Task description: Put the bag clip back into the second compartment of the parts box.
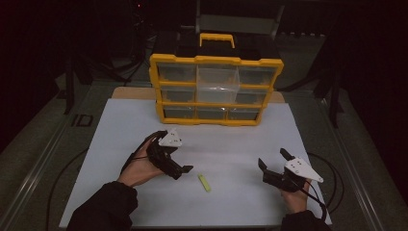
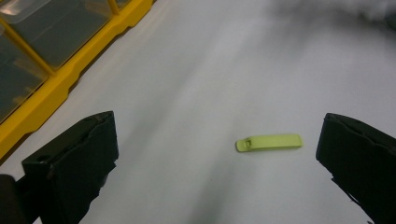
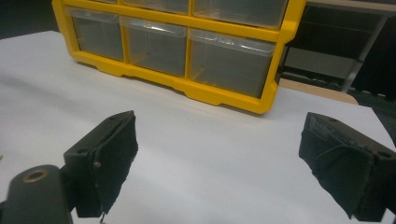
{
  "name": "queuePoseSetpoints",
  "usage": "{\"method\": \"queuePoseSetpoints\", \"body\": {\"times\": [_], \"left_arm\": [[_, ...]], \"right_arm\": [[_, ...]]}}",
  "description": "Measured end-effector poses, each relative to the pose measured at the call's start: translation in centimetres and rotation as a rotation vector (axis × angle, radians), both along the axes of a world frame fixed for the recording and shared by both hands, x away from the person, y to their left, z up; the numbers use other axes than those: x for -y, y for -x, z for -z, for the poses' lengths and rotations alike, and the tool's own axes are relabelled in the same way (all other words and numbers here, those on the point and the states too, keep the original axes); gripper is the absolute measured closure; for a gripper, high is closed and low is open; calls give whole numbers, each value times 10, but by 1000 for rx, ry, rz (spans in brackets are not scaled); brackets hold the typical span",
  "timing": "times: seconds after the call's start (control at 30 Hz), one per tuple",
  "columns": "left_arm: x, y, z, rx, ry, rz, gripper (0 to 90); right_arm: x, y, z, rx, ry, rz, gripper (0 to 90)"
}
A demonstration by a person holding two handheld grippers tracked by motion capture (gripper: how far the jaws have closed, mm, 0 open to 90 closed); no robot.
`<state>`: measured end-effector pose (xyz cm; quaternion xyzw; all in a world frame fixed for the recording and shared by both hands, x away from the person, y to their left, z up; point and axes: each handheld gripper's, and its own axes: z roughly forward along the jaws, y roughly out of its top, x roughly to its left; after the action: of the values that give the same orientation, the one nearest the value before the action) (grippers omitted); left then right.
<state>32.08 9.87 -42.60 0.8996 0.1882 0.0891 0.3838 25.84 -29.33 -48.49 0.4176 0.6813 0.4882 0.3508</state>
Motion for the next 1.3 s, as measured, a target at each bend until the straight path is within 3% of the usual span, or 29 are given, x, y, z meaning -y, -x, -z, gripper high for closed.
{"method": "queuePoseSetpoints", "body": {"times": [0.9,1.3], "left_arm": [[29,-7,17,-45,-99,112,0],[39,-8,24,-61,-115,147,0]], "right_arm": [[0,0,0,-2,0,-6,113],[0,0,0,-5,-2,-7,113]]}}
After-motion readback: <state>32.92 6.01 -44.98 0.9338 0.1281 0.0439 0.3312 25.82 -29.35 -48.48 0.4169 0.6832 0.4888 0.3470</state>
